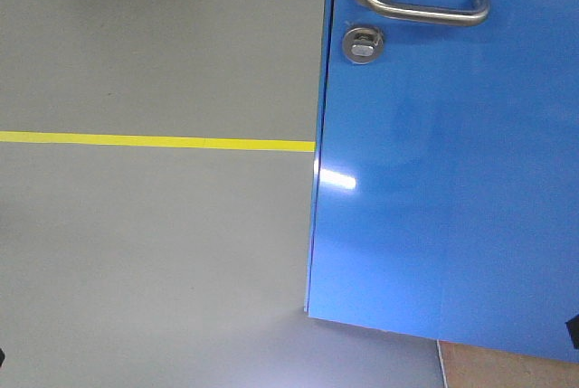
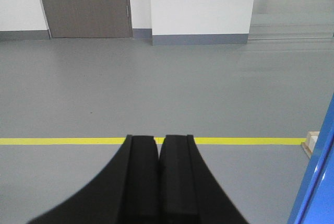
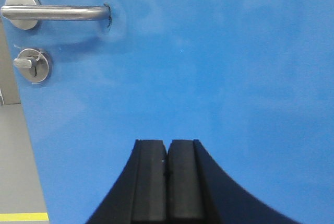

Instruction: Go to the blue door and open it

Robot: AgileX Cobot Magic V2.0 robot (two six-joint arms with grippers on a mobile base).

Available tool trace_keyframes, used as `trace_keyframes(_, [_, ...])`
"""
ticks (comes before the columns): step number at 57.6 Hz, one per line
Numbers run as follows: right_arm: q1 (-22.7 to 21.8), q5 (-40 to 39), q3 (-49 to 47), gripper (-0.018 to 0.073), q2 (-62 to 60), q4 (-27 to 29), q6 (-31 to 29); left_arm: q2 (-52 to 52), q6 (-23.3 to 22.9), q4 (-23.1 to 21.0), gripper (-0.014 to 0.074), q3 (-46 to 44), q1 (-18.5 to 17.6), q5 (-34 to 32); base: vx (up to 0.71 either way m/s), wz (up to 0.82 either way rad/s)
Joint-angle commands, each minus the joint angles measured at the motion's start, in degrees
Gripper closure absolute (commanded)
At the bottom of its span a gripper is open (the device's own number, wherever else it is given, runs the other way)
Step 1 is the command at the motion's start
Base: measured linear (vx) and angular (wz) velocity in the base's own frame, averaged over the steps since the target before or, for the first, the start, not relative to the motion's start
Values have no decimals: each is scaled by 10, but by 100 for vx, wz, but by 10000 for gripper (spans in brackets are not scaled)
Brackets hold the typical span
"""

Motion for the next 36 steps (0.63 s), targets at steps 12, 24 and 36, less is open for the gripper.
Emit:
trace_keyframes(12, [-4, -44, 2, 547, -8, -6, -3, -7, -2, -4, 524, -15, -4, -48, 0, 0])
trace_keyframes(24, [-4, -44, 2, 547, -8, -6, -3, -7, -2, -4, 524, -15, -4, -48, 0, 0])
trace_keyframes(36, [-4, -44, 2, 547, -8, -6, -3, -7, -2, -4, 524, -15, -4, -48, 0, 0])
